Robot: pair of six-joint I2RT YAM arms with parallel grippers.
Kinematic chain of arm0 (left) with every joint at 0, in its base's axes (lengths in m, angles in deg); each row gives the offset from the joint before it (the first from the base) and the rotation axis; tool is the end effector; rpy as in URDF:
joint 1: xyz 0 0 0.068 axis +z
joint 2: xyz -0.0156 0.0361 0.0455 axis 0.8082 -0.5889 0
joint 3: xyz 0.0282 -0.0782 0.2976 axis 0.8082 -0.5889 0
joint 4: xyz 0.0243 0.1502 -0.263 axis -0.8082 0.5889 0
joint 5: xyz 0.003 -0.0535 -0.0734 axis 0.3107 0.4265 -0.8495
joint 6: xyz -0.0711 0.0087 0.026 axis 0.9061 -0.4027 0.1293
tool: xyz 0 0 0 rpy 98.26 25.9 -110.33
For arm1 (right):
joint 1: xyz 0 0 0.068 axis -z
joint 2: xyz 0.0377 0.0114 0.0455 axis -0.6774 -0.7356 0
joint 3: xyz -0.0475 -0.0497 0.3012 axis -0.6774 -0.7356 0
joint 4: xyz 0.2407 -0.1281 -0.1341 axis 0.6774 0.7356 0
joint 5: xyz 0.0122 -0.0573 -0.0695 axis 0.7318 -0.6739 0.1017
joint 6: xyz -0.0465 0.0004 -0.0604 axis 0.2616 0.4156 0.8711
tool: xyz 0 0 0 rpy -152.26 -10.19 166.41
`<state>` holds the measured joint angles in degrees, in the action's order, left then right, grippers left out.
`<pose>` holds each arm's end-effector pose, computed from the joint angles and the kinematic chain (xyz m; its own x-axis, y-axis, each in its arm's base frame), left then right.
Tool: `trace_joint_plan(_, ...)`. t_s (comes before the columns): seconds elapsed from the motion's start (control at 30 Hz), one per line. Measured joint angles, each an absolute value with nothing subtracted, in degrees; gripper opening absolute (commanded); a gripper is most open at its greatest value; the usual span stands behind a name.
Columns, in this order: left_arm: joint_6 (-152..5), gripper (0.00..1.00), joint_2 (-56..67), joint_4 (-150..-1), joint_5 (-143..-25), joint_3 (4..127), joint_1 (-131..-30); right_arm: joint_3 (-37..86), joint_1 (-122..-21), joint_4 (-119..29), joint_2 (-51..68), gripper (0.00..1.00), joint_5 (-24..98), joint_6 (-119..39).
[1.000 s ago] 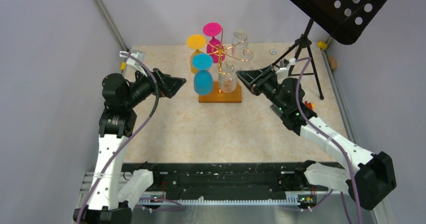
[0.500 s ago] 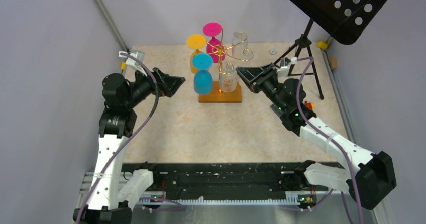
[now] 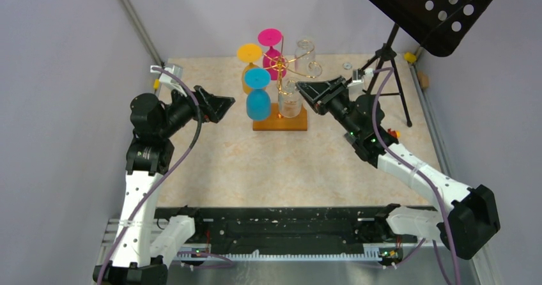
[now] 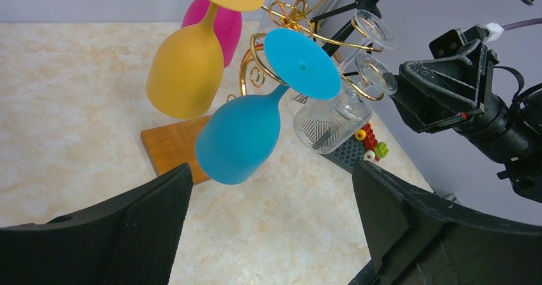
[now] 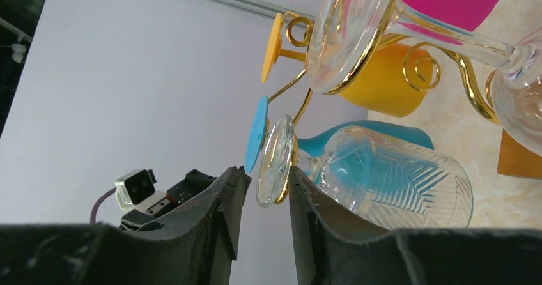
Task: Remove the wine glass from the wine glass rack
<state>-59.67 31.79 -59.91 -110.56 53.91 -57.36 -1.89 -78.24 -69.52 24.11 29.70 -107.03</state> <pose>0.2203 -0.0502 0.4519 -0.3050 -0.3349 -0.8915 0.5388 0.7112 -0.4515 0.2662 0.1919 0.3818 -0.5408 0.7946 -0.2758 -0.2671 0.1487 0.9521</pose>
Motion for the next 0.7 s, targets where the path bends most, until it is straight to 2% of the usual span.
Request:
trace_joint_plan(0.1,-59.7,0.99,31.8,-59.5,-110.1,53.9,-57.4,-1.8,-78.3,-69.3,24.0,0.32,29.2,-107.0)
trace_joint_plan(0.37,-59.8,0.99,31.8,-58.7,-109.0,53.9,-57.4,-1.8,-78.6,-68.6,23.7,0.19,27.3,-107.2)
trace_joint_plan(0.57,-59.8,0.99,31.7,-58.7,-108.5,53.9,-57.4,-1.8,-78.7,-68.2,23.6,0.0,26.2,-107.8)
trace_joint_plan(0.7,-59.8,0.98,31.7,-58.7,-108.0,53.9,-57.4,-1.8,-78.9,-68.2,23.7,0.0,25.6,-108.2)
